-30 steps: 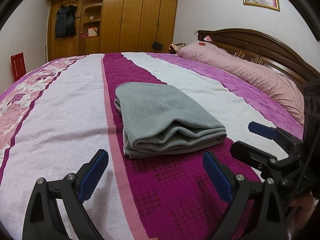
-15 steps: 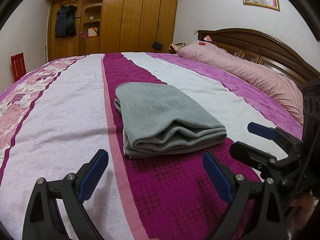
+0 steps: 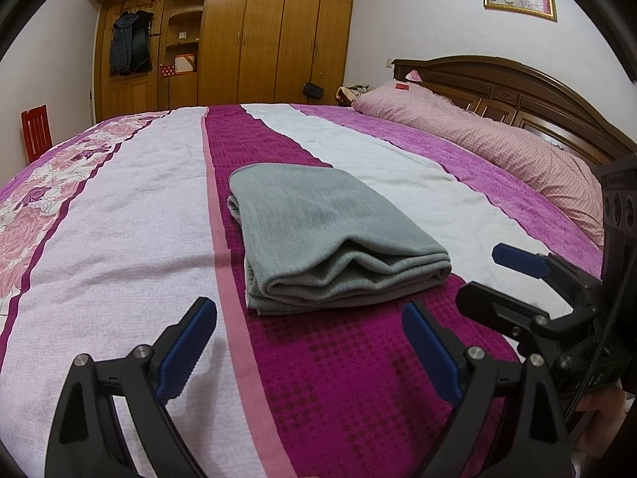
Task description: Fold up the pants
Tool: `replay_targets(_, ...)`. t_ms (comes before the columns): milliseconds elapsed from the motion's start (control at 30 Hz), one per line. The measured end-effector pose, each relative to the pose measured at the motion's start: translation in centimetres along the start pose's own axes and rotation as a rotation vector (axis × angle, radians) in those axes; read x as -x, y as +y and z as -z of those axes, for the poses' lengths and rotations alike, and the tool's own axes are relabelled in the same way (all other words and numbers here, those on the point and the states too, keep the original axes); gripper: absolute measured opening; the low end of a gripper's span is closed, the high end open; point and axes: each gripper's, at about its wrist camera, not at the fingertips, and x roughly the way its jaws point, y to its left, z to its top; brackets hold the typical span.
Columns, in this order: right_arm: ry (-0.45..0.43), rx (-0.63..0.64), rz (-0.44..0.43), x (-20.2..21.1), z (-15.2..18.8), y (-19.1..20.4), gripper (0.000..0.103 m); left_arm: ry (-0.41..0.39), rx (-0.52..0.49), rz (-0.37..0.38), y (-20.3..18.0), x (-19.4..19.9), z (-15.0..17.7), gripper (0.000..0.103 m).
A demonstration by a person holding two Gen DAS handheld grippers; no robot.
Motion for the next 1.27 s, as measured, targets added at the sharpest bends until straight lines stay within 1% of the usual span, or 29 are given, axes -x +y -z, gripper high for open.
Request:
replay_targets(433,0.003,-0.001,0.002,-0.11,0.08,-0.03,0.101,0.000,-0.005,0.000,-0.03,-0.05,0.10,0.094)
replay_targets(1267,0.004,-0.001,0.002,-0.08,0.03,-0.07,0.101,0.003,-0.006,0.000,-0.04,-0.09,0.16,0.094)
